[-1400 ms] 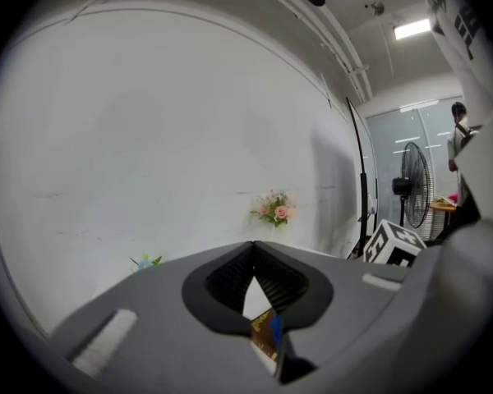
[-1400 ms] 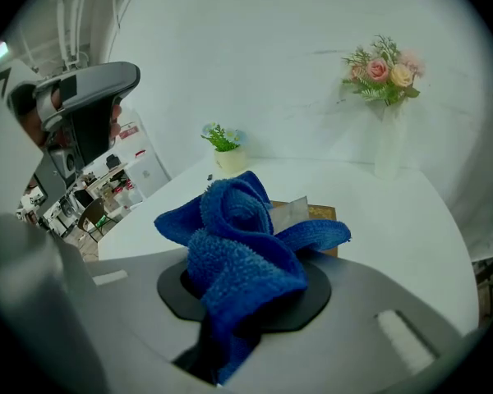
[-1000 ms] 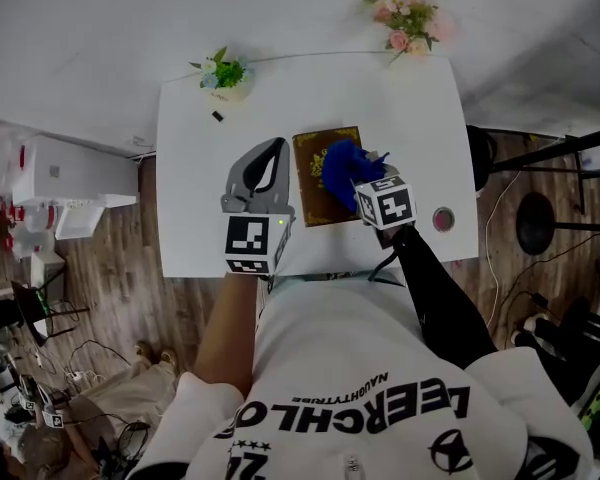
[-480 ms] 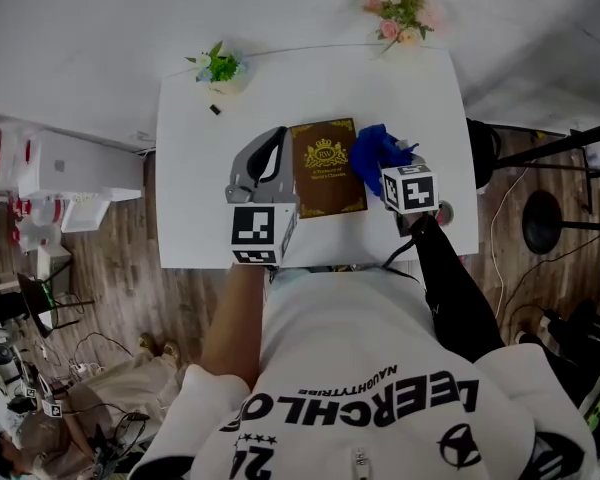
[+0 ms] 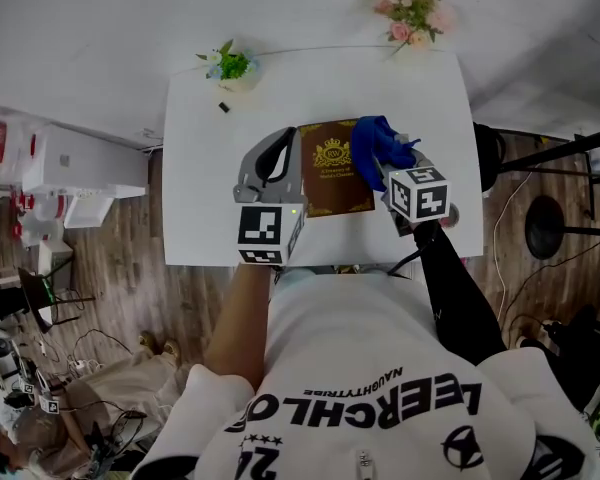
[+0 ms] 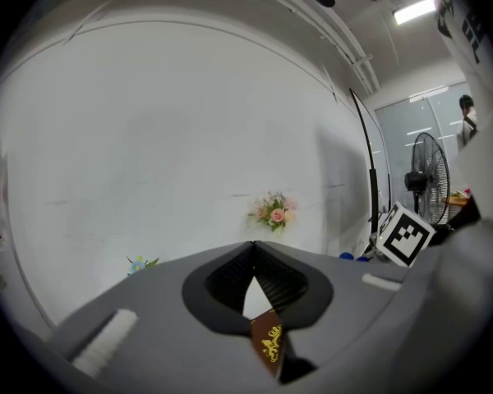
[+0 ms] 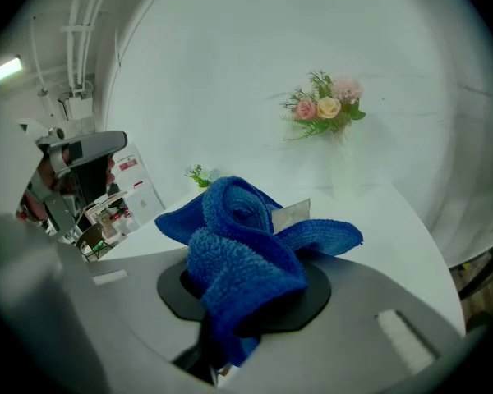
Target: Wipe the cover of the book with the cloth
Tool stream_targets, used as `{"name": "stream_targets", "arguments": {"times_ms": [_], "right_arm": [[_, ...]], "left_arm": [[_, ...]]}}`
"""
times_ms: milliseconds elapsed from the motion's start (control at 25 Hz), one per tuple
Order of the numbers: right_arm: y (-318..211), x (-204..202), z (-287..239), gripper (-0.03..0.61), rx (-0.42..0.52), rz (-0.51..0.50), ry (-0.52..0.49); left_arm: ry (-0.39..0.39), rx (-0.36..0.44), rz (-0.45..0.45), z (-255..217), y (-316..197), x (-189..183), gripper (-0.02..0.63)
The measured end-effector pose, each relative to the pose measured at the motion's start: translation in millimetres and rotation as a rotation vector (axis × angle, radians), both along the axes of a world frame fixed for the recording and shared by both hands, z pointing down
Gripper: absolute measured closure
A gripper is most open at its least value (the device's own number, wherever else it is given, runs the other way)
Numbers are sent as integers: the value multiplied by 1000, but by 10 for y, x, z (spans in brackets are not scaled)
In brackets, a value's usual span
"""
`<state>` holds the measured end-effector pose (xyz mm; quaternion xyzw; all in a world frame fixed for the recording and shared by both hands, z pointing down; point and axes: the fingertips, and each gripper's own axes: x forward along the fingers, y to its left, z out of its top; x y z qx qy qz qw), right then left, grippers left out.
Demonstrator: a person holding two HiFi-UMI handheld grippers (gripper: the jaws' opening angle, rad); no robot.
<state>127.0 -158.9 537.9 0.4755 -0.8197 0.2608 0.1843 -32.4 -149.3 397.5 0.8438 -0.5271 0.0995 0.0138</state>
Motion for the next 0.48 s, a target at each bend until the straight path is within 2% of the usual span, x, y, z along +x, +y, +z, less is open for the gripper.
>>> {"name": "stream_targets", "arguments": {"times_ms": [160,480], "right_arm": [[60,-368,-120,489,20,-70,-62],[452,-1230,-109,489,-2,-299,-110]], "left_arm": [[8,-8,-22,39,79,-111,556],[4,-13,-72,98,264,-352,555]]}}
